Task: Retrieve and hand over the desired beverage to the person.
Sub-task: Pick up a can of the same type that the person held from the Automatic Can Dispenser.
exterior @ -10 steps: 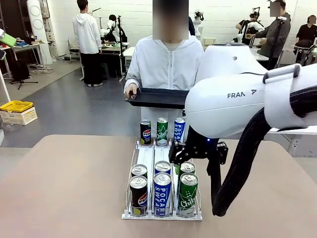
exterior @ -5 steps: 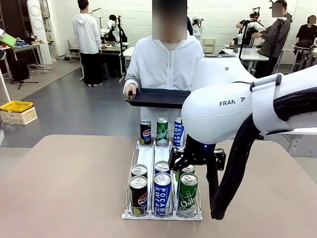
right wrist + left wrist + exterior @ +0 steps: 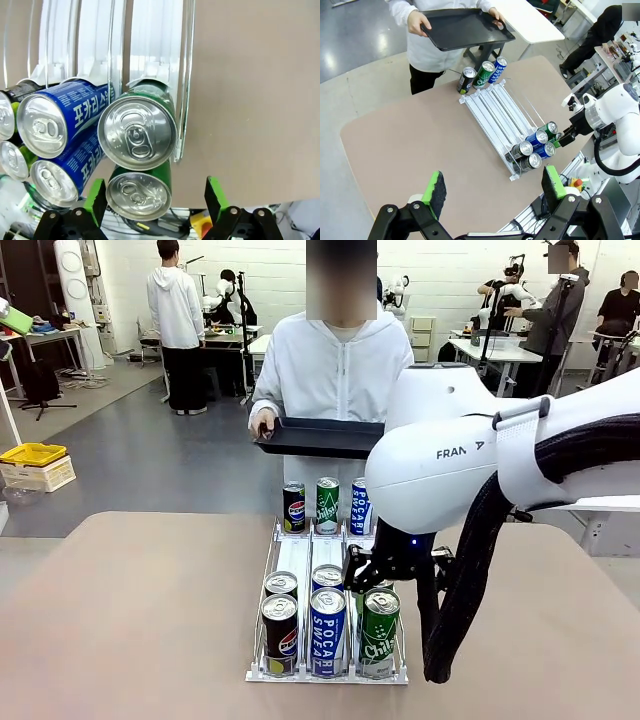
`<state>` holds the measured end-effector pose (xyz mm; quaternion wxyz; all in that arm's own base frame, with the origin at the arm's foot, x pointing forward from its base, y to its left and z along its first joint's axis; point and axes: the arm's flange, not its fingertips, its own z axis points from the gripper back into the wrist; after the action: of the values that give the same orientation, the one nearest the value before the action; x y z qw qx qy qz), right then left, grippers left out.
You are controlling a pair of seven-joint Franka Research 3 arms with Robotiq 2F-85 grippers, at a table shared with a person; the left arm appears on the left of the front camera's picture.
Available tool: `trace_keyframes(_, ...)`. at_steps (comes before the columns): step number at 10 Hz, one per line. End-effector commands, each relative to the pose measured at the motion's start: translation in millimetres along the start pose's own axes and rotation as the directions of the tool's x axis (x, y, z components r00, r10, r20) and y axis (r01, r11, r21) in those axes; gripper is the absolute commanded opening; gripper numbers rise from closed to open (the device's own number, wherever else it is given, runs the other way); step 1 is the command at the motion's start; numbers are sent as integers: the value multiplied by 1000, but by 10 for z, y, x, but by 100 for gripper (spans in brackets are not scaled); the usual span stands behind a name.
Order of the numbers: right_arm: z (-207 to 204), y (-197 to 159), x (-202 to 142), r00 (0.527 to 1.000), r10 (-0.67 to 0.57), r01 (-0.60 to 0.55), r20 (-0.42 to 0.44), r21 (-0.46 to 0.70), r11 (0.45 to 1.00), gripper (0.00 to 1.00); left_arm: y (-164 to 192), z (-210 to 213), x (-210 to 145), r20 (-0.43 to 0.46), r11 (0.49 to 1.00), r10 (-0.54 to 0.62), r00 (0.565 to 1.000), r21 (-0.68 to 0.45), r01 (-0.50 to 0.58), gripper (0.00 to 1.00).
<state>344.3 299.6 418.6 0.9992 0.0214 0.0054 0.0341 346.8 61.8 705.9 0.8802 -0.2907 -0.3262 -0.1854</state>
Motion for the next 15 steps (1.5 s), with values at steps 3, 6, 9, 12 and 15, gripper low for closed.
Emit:
trace_keyframes(3, 14, 82, 51, 1000, -3, 3, -22, -3, 1000, 100, 6, 13, -7, -1, 1000, -12, 1000, -8, 12, 100)
trace_keyframes(6, -43, 115, 51, 999, 9, -9, -54, -6, 1000, 100, 6, 13, -7, -1, 1000, -12, 1000, -8, 12, 100)
trace_keyframes(9, -60, 128, 55, 998, 11, -11, -61, -4, 1000, 100, 6, 13, -7, -1, 1000, -12, 1000, -8, 12, 100)
trace_keyframes(12, -82, 127, 41, 997, 62, -63, -42, -5, 998, 42, 6, 13, -7, -1, 1000, -12, 1000, -8, 12, 100)
trace_keyframes(15, -80, 136, 37, 997, 66, -66, -40, -3, 998, 0, 6, 13, -7, -1, 1000, -12, 1000, -8, 12, 100)
